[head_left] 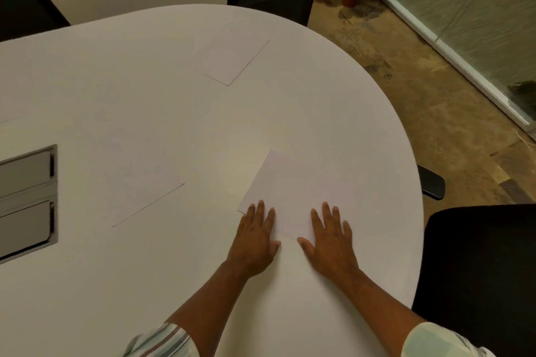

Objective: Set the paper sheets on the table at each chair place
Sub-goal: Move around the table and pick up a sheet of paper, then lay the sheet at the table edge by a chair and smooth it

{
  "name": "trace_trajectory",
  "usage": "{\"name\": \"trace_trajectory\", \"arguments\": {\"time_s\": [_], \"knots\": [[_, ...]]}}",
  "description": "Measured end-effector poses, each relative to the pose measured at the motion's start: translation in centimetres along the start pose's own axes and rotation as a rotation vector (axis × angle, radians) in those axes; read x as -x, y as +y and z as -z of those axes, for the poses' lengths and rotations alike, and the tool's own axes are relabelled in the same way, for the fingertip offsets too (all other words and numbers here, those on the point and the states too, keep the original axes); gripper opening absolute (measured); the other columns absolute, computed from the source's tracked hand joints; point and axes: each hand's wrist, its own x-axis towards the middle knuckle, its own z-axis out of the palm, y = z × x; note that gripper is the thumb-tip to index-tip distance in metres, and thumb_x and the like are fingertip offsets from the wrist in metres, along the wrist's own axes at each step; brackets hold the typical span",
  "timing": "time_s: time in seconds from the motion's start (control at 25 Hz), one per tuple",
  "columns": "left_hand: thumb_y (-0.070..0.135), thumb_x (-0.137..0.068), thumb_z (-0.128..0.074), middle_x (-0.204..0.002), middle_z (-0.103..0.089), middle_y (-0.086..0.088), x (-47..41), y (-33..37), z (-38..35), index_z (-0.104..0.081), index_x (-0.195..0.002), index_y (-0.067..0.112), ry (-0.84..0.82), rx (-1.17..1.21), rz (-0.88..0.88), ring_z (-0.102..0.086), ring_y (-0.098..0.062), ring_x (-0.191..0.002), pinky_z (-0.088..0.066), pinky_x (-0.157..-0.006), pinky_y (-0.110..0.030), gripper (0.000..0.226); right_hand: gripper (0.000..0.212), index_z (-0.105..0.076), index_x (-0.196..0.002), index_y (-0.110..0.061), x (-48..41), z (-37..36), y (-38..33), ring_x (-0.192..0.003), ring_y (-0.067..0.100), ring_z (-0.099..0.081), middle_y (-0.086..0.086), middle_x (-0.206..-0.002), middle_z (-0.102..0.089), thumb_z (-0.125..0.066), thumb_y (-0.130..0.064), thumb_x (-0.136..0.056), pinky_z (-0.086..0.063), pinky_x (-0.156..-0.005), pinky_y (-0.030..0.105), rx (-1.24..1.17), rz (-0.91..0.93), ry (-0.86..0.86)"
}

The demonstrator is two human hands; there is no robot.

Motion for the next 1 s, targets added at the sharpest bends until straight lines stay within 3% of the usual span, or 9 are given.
{"name": "trace_trajectory", "arguments": {"time_s": [0.16, 0.32, 0.52, 0.8, 1.0], "knots": [[0.05, -0.109, -0.041, -0.178, 0.01, -0.012, 2.6, -4.0, 0.3, -0.001, -0.169, 0.016, 0.111, 0.053, 0.095, 0.012, -0.03, -0.165, 0.005, -0.133, -0.04, 0.08, 0.087, -0.023, -0.164, -0.022, -0.1, 0.7, -2.4, -0.161, 0.033, -0.004, 0.011, -0.175, -0.005, -0.032, -0.073, -0.095, -0.006, -0.124, 0.059, 0.001, 0.035, 0.107], [0.044, -0.109, -0.044, -0.179, -0.006, -0.008, 5.5, -9.2, 1.7, -0.013, -0.169, 0.016, 0.251, 0.162, 0.268, 0.001, -0.025, -0.166, 0.001, -0.132, -0.034, 0.073, 0.092, -0.023, -0.164, -0.017, -1.7, 0.2, -8.2, -0.161, 0.03, -0.008, 0.01, -0.174, -0.01, -0.028, -0.076, -0.093, -0.013, -0.126, 0.056, -0.015, 0.223, 0.146], [0.035, -0.108, -0.052, -0.176, -0.02, -0.009, 8.3, -16.2, 4.9, -0.023, -0.167, 0.012, 0.442, 0.357, 0.559, -0.013, -0.027, -0.164, -0.012, -0.132, -0.038, 0.07, 0.089, -0.021, -0.164, -0.012, -4.7, -0.2, -18.8, -0.161, 0.026, -0.009, 0.01, -0.174, -0.01, -0.039, -0.069, -0.098, -0.015, -0.128, 0.05, -0.004, 0.435, 0.071], [0.021, -0.106, -0.058, -0.171, -0.029, -0.017, 9.6, -22.7, 9.3, -0.027, -0.165, 0.004, 0.617, 0.737, 0.884, -0.028, -0.035, -0.158, -0.028, -0.127, -0.043, 0.068, 0.09, -0.001, -0.165, -0.01, -9.2, 0.1, -30.5, -0.161, 0.027, 0.001, 0.01, -0.175, 0.002, -0.031, -0.067, -0.102, -0.008, -0.128, 0.047, 0.104, 0.602, -0.039], [0.011, -0.103, -0.059, -0.164, -0.045, -0.016, 8.7, -26.1, 10.6, -0.038, -0.162, 0.007, 0.755, 1.145, 1.063, -0.05, -0.034, -0.145, -0.046, -0.107, -0.035, 0.063, 0.094, 0.001, -0.164, -0.007, -11.6, -0.4, -33.9, -0.161, 0.032, 0.002, 0.014, -0.174, 0.005, -0.031, -0.069, -0.101, -0.009, -0.128, 0.055, 0.183, 0.566, -0.132]]}}
